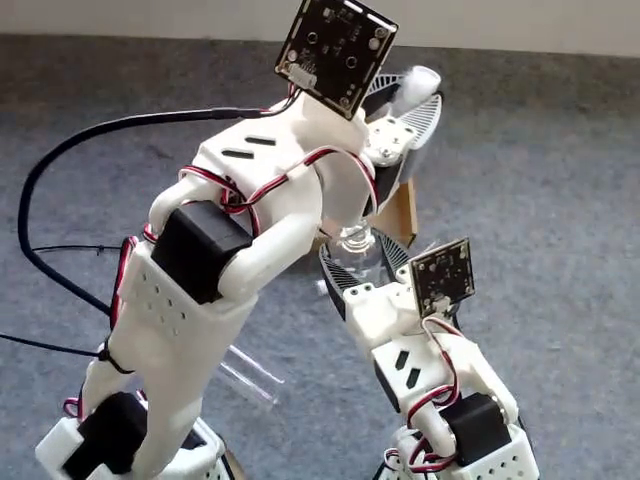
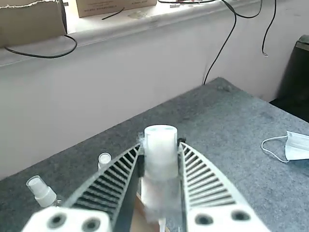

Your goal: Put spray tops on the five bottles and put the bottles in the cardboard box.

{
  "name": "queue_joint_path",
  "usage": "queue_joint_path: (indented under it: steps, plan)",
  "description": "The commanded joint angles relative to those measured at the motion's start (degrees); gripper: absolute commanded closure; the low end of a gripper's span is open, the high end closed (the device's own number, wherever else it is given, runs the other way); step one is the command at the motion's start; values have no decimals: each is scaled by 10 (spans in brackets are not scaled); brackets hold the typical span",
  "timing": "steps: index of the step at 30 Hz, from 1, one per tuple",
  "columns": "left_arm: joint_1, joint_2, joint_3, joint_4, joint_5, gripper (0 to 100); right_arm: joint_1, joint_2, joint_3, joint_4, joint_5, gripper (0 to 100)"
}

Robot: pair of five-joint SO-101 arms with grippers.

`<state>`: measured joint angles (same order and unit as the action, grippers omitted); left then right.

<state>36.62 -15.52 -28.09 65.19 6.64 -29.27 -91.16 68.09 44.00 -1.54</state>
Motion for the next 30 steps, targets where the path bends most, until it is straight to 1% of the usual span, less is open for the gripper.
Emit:
queue_joint_path:
  steps: [1, 2, 7, 11, 20, 22, 25, 28, 30]
  plan:
    - [5, -5, -9, 16, 4, 994, 8, -5, -7, -12, -4, 995]
    - [4, -6, -4, 32, 4, 994, 8, -5, -7, -12, -5, 995]
    - [0, -6, 36, 163, 2, 994, 8, -6, -7, -15, -4, 995]
    - [-22, -14, 69, 206, 2, 994, 7, -6, -8, -15, -1, 995]
    - [-31, -124, 197, 206, 1, 989, 7, -7, -4, -15, -1, 995]
    - [-32, -146, 229, 205, -19, 987, 8, -7, -4, -15, -1, 995]
    - [-32, -174, 263, 193, -69, 934, 7, -7, -4, -15, -4, 995]
    - [-42, -201, 277, 193, -69, 880, 8, -7, -4, -15, -4, 995]
    - [-50, -215, 276, 189, -69, 873, 8, -7, -3, -15, -4, 995]
